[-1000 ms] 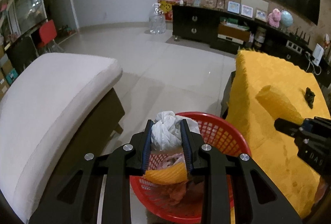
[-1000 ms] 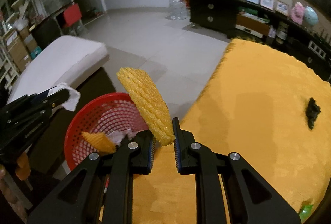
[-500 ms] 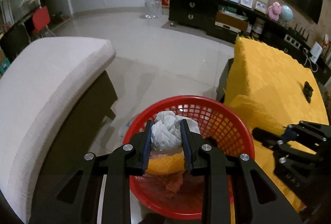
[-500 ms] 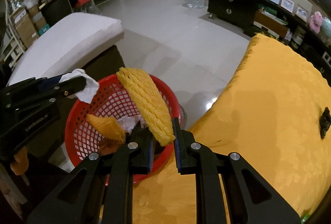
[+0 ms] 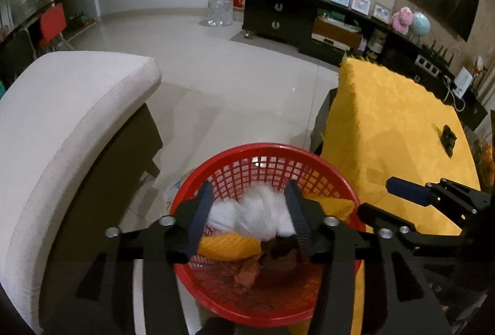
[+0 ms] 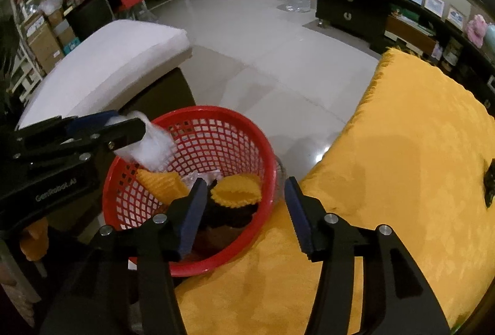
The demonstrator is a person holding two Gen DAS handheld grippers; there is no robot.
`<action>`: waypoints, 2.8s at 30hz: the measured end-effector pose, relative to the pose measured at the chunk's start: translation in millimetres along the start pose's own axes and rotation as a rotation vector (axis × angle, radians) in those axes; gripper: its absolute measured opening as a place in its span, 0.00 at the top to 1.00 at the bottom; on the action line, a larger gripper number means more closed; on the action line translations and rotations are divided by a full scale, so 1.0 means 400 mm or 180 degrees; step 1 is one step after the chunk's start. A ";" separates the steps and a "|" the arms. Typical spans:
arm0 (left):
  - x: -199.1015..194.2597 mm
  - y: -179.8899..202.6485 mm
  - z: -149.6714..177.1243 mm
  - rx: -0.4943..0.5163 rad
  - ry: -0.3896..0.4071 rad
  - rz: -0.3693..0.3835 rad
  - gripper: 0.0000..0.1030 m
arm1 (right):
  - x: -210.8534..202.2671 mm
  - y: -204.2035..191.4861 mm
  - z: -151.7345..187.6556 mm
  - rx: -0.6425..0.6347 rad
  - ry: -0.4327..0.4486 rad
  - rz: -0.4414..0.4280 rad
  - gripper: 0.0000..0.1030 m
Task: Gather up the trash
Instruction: 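Open both tools over the red basket to drop tissue and foam net, then move both tools back over the table toward the green packet and black bag, then grasp the green snack packet with the right tool, then move the left tool across the table to the black plastic bag while the right tool holds the packet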
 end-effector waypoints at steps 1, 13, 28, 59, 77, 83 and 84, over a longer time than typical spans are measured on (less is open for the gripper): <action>-0.002 0.000 0.000 -0.0005 0.0015 0.0006 0.42 | -0.005 0.005 0.000 0.0032 0.0014 0.0004 0.49; -0.037 0.004 -0.020 -0.0147 0.0266 0.0056 0.21 | -0.100 0.097 0.011 0.0421 0.0298 0.0133 0.32; -0.047 0.133 -0.027 0.0158 0.0388 0.0110 0.21 | -0.213 0.247 0.087 0.0749 0.0521 0.0570 0.24; -0.019 0.474 -0.006 0.0572 0.0312 0.0541 0.21 | -0.358 0.702 0.556 0.2128 0.0175 0.1497 0.18; 0.015 0.581 0.021 0.0768 0.0247 0.0562 0.21 | -0.316 0.694 0.592 0.1914 -0.0035 0.1535 0.47; 0.018 0.621 0.011 0.0805 0.0273 0.0605 0.21 | -0.375 0.703 0.547 0.2011 0.0251 0.1465 0.48; 0.021 0.629 0.007 0.0809 0.0271 0.0608 0.21 | -0.390 0.704 0.533 0.1998 0.0311 0.1491 0.48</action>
Point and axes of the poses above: each gripper's, at about its wrist camera, not at the fingertips, and x roughly the way its jaws point, y to its right, z to its underside, the point moved 1 cm from there along x, roughly the way its jaws point
